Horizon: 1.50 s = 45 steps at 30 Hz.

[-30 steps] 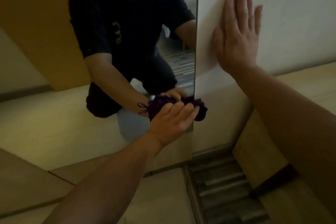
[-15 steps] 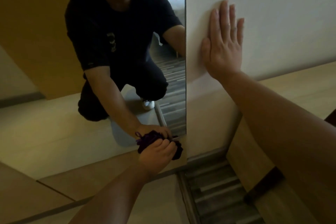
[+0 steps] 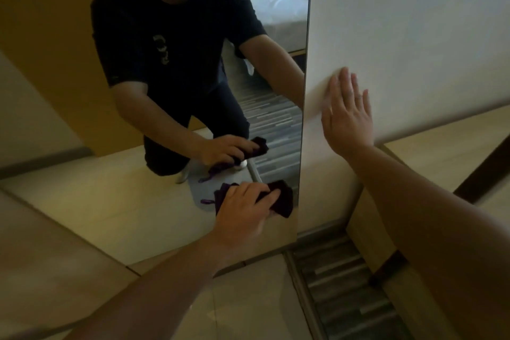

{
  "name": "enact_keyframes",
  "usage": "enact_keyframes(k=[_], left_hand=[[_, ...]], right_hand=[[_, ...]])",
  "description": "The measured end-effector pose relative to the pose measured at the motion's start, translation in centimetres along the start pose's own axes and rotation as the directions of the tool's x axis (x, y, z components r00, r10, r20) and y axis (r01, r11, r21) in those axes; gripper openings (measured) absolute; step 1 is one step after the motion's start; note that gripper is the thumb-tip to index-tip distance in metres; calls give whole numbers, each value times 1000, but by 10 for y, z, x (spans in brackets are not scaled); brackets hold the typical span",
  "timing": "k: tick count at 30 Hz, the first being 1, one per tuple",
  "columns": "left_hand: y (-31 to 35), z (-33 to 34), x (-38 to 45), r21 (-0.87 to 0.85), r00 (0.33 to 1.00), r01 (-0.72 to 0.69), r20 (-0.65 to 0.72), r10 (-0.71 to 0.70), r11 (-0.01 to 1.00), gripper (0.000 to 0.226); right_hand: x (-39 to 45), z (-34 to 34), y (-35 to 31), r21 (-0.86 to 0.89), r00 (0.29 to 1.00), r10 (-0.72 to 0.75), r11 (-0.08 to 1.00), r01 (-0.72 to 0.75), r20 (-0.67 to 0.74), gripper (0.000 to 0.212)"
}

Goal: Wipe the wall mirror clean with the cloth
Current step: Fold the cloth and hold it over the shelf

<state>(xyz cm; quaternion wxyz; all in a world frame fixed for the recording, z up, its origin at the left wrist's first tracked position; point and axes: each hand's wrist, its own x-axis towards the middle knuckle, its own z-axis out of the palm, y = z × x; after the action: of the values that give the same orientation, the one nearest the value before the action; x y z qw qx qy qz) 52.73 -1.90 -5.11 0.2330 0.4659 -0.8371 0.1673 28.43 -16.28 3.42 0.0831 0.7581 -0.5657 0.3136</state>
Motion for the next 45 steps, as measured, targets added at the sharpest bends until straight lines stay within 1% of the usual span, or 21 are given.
enact_keyframes(k=[3,6,8,10,14,16,18,20,22,24,27,29,30,32,33,35,37,38,40,42,45], left_hand=[[-7,-64,33,-117,999,42,22,-40,992,41],[-12,-130,66,-257,988,142,89,-123,956,38],[-12,-177,91,-400,939,325,240,-244,857,38],[-11,-228,118,-512,850,511,420,-318,690,36],[-15,-318,162,-574,683,723,676,-276,383,17],[-18,-361,177,-554,613,786,756,-230,276,14],[-18,-400,188,-538,582,804,800,-146,254,16],[-12,-437,194,-547,574,805,816,-69,228,14],[-3,-472,194,-551,565,810,825,-12,198,13],[1,-497,190,-539,545,815,838,34,211,14],[11,-530,181,-521,513,801,851,112,293,28],[21,-546,175,-509,494,786,858,139,352,40],[26,-553,173,-499,478,796,865,150,343,43],[39,-574,170,-454,403,844,888,222,284,47],[44,-580,169,-455,377,839,882,283,299,46],[54,-580,168,-535,405,684,844,352,496,35],[65,-576,168,-552,462,435,815,350,712,18],[71,-574,171,-539,492,336,800,344,772,13],[87,-577,181,-554,538,251,762,362,794,5],[109,-579,198,-558,550,210,746,375,803,9],[150,-571,226,-532,555,90,729,402,842,15]], right_hand=[[-3,-43,-13,-12,981,64,998,-63,185,61],[3,-103,-35,28,962,71,996,-81,265,61],[11,-152,-55,88,957,32,994,-60,289,62],[21,-202,-74,121,943,-36,993,-5,331,63],[41,-302,-119,158,888,-169,981,111,427,73],[46,-344,-145,164,842,-213,975,150,497,82],[49,-379,-173,170,806,-258,966,197,533,89],[49,-411,-202,188,783,-291,956,224,549,91],[49,-443,-229,205,773,-304,952,227,557,86],[47,-471,-251,217,771,-311,949,227,556,64],[37,-503,-271,192,755,-272,962,195,596,29],[24,-520,-275,200,767,-208,974,106,607,21],[17,-528,-275,218,771,-178,974,52,612,19],[6,-542,-272,257,771,-131,965,-44,623,16],[0,-549,-271,272,771,-111,959,-84,628,15],[-10,-563,-265,282,769,-74,949,-142,635,15],[-20,-577,-255,277,760,-44,944,-182,648,10],[-24,-585,-246,272,750,-34,942,-197,661,5],[-33,-602,-224,274,728,-29,936,-220,684,6],[-38,-618,-197,253,700,-7,935,-249,714,8],[-44,-641,-162,185,637,42,940,-287,770,30]])
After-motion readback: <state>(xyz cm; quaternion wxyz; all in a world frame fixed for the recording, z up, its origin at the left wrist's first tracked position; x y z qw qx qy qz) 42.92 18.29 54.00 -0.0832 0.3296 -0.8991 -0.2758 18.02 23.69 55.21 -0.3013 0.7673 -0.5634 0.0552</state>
